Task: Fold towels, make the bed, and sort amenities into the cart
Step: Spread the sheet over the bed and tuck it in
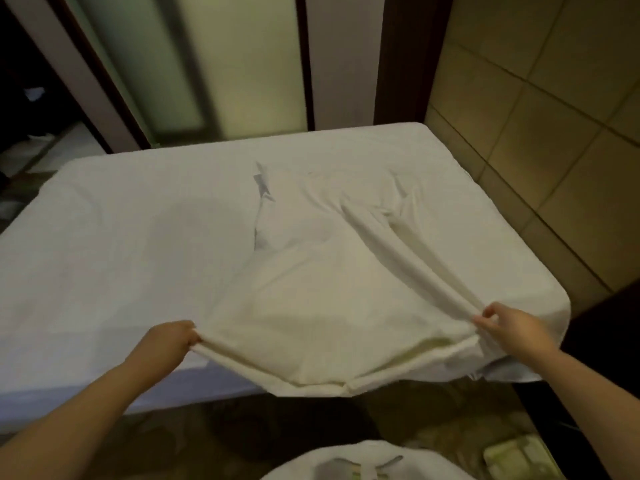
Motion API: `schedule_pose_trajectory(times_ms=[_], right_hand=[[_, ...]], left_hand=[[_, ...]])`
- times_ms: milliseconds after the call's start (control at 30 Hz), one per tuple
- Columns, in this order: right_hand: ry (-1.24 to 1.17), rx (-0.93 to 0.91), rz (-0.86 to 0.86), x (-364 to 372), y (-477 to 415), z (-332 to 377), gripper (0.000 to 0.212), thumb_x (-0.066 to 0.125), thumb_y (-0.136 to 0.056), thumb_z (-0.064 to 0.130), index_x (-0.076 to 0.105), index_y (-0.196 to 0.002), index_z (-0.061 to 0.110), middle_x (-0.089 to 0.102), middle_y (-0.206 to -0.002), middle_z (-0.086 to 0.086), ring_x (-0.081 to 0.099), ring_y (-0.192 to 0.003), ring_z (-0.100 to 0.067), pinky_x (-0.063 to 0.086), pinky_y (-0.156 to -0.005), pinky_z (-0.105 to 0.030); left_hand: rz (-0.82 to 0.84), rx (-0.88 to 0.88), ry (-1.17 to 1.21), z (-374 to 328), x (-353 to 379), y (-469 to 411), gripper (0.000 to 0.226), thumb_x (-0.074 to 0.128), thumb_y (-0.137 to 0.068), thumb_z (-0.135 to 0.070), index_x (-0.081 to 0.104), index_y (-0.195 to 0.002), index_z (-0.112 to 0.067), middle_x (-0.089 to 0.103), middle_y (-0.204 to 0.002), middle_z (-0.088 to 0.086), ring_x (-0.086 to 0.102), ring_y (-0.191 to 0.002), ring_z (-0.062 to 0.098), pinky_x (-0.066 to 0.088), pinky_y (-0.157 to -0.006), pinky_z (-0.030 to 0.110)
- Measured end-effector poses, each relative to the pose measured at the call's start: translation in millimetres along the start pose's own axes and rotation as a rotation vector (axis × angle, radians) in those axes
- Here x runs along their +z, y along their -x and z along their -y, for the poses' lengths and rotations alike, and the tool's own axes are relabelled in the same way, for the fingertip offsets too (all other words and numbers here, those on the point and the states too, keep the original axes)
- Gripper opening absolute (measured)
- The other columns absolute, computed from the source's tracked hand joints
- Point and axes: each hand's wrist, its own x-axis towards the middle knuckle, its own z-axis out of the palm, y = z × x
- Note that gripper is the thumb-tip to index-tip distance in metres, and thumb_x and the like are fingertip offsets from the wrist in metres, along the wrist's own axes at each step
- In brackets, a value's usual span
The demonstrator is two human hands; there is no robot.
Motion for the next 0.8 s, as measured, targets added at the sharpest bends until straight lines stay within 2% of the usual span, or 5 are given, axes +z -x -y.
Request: schedule_pose_trajectory(times_ms=[133,267,400,567,800], right_hand=[[0.092,0.09,0.081,47,33,-41,0.041,0.041,-0.098,0.046,0.057,-0.078,0.014,0.058,-0.071,-0.003,0.056,-0.069,-0.02,0.038,-0.057,-0.029],[-0.003,0.035,-0.093,50,51,-39,0.041,0.039,-0.097,0.045,0.058,-0.081,0.014,0.054,-0.067,-0.004,0.049,-0.064,-0.024,0.038,-0.061,-0.034],[-0.103,-0.012,-0.25,46,72,-50,0.047,0.042,-0.1,0.037,0.051,-0.066,0.005,0.052,-0.061,-0.01,0.047,-0.057,-0.026,0.025,-0.049,-0.033],[-0.119,0.133,-0.214,56,110,-109,0.058,0.036,-0.1,0.042,0.052,-0.063,0.0,0.053,-0.061,-0.017,0.05,-0.057,-0.032,0.032,-0.052,-0.034],[-0.113,0.175,-0.08,30,104,-98,0.056,0.035,-0.096,0.055,0.057,-0.066,0.013,0.057,-0.075,-0.012,0.053,-0.075,-0.032,0.044,-0.073,-0.041]], left_hand=[[0.109,-0.028,0.001,-8,23,31,0.033,0.056,-0.086,0.006,0.075,-0.1,-0.017,0.066,-0.093,0.009,0.064,-0.087,0.029,0.048,-0.073,0.032],[-0.248,-0.1,0.291,-37,23,56,0.041,0.054,-0.072,0.024,0.075,-0.089,-0.007,0.067,-0.083,0.011,0.063,-0.075,0.03,0.049,-0.067,0.038],[-0.379,-0.588,0.746,-75,22,89,0.016,0.05,-0.09,0.004,0.055,-0.096,-0.01,0.057,-0.093,0.009,0.052,-0.086,0.026,0.038,-0.065,0.032],[-0.263,-0.787,0.741,-77,45,141,0.035,0.05,-0.095,-0.007,0.048,-0.13,-0.004,0.054,-0.123,0.025,0.05,-0.112,0.044,0.039,-0.085,0.042],[-0.283,-0.868,1.264,-114,24,131,0.023,0.046,-0.096,0.0,0.059,-0.115,0.001,0.058,-0.115,0.024,0.054,-0.104,0.033,0.046,-0.084,0.04]])
